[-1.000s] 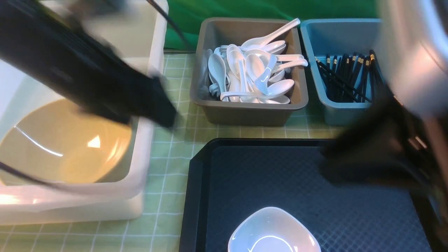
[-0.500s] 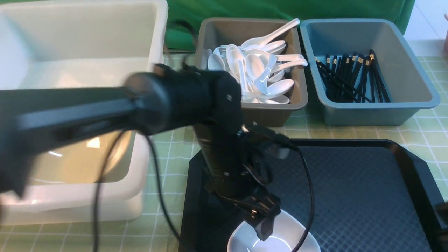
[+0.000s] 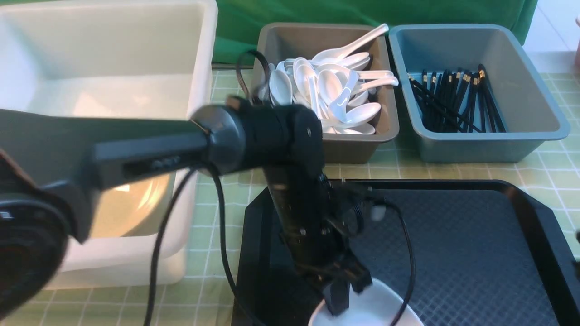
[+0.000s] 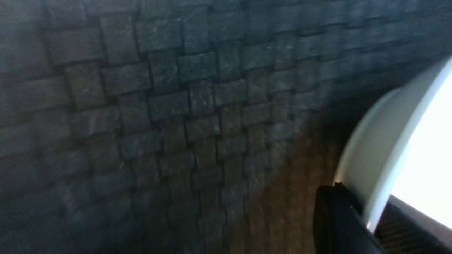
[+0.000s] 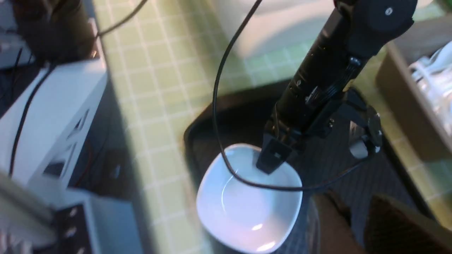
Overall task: On green table put chopsticks spoon bowls plates into blue grey white boxes.
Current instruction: 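Grasp the small white bowl on the black tray by its rim with the left gripper, then place the white bowl into the white bin with the other dishes with the left gripper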
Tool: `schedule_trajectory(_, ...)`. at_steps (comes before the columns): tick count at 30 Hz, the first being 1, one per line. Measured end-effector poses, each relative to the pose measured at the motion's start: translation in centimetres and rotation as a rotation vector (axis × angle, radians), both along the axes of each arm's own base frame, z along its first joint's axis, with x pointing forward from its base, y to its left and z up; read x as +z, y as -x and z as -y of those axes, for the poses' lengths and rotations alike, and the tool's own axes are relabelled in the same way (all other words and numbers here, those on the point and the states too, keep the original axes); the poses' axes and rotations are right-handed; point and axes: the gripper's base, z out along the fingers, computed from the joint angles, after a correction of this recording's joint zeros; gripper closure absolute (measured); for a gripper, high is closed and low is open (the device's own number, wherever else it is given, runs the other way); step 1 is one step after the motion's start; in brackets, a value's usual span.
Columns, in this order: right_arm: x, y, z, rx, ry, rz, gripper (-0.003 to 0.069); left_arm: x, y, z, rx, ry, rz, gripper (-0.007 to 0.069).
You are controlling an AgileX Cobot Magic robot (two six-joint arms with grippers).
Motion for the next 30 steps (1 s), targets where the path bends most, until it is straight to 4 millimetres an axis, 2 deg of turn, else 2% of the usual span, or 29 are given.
schedule_trajectory(2,0.1,-0.5,-0.4,-0.006,-0.023,0.014,0.0486,2.4,-1.1,-1.3,0.045,0.035,0.049,0.0610)
schedule_trajectory(3,0.1,-0.9,-0.8,-0.004,-0.033,0.016,0.0486,4.2,-1.7,-2.3,0.085,0.065,0.090,0.0610)
schedule_trajectory(5,0.1,-1.9,-2.0,0.024,-0.034,0.003,0.0486,7.9,-3.2,-5.3,0.189,0.117,0.174,0.0610)
schedule_trajectory(6,0.0,-2.1,-2.1,0.027,-0.033,0.000,0.0486,8.2,-3.3,-5.6,0.199,0.122,0.181,0.0610)
schedule_trajectory(8,0.3,-3.0,-3.3,0.068,-0.035,-0.010,0.0486,11.5,-3.8,-8.7,0.294,0.167,0.258,0.0610)
schedule_trajectory(9,0.6,-4.0,-4.6,0.113,-0.044,-0.021,0.0486,13.9,-4.1,-12.1,0.395,0.191,0.318,0.0610)
schedule_trajectory(10,0.5,-4.3,-5.0,0.115,-0.043,-0.034,0.0486,14.5,-4.0,-13.0,0.421,0.195,0.334,0.0610)
schedule_trajectory(12,1.0,-6.1,-7.2,0.186,-0.070,-0.041,0.0486,18.3,-3.2,-19.5,0.629,0.199,0.444,0.0610)
schedule_trajectory(14,1.2,-7.5,-9.0,0.231,-0.095,-0.064,0.0486,20.2,-1.9,-24.3,0.812,0.155,0.518,0.0610)
schedule_trajectory(15,1.3,-7.8,-9.3,0.241,-0.101,-0.069,0.0486,20.2,-1.7,-24.9,0.837,0.147,0.519,0.0610)
schedule_trajectory(16,1.3,-8.8,-10.7,0.275,-0.129,-0.091,0.0486,21.0,0.7,-29.6,1.020,0.041,0.579,0.0610)
schedule_trajectory(17,1.3,-8.9,-10.8,0.282,-0.130,-0.092,0.0486,20.8,0.7,-29.6,1.025,0.040,0.572,0.0610)
schedule_trajectory(18,1.0,-9.8,-11.9,0.307,-0.155,-0.122,0.0486,20.7,2.6,-32.2,1.134,-0.054,0.587,0.0610)
schedule_trajectory(21,0.1,-11.0,-14.0,0.376,-0.196,-0.155,0.0486,19.2,5.7,-35.9,1.301,-0.249,0.570,0.0610)
schedule_trajectory(25,-0.9,-11.1,-15.8,0.459,-0.201,-0.157,0.0486,18.0,6.5,-38.3,1.445,-0.399,0.585,0.0610)
schedule_trajectory(30,-1.4,-10.4,-16.9,0.521,-0.191,-0.146,0.0486,17.0,5.2,-39.5,1.545,-0.424,0.588,0.0610)
